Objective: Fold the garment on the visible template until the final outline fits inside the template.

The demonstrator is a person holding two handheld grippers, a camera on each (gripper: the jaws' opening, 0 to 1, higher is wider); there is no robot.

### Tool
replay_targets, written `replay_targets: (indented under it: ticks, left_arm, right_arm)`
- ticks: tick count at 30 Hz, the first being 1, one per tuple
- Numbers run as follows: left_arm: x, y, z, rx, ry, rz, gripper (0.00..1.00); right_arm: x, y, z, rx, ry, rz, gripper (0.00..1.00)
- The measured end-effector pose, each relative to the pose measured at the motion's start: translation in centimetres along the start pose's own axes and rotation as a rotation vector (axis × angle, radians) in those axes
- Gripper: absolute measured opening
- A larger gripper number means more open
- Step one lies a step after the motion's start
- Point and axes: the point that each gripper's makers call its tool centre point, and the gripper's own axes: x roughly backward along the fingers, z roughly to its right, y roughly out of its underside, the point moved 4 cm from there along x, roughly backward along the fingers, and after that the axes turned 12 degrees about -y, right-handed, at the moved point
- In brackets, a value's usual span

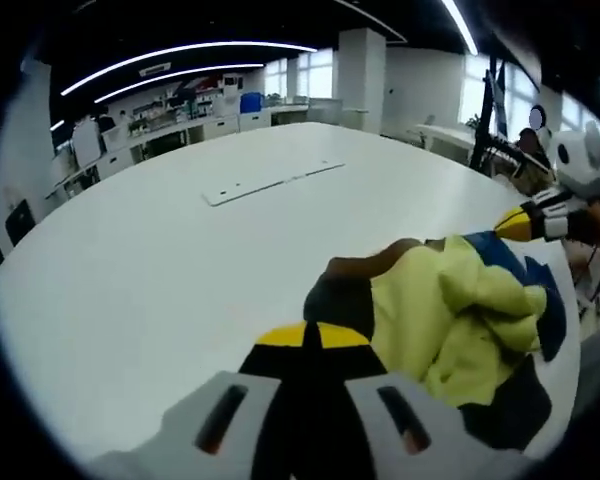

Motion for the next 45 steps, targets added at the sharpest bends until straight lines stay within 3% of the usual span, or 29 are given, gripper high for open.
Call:
replay_targets:
  ticks: [13,26,32,45]
  left_arm:
    - [0.9,-4.0,-1.7,0.048,-0.036,0.121,0.00]
    - [-1.1,-5.4,-2.7,0.109,-0.091,0.165,0.00]
    - [-2.8,-5.5,-3.6,0.131,-0.109,0.170,0.00]
    - [-6.3,-4.9,-4.5,0.162,-0.111,0.138,0.00]
  right_arm:
    - [-0.2,-4.7,3.6,0.096,0.042,0.040,0.00]
    - [-3.1,-9.3,7.1,0.151,0.104,0.082,0.00]
    - [-5.1,-10.0,8.6,0.139,0.115,0.081,0.00]
    - [-10.2,-8.5,11.7,0.115,0.116,0.002,0.00]
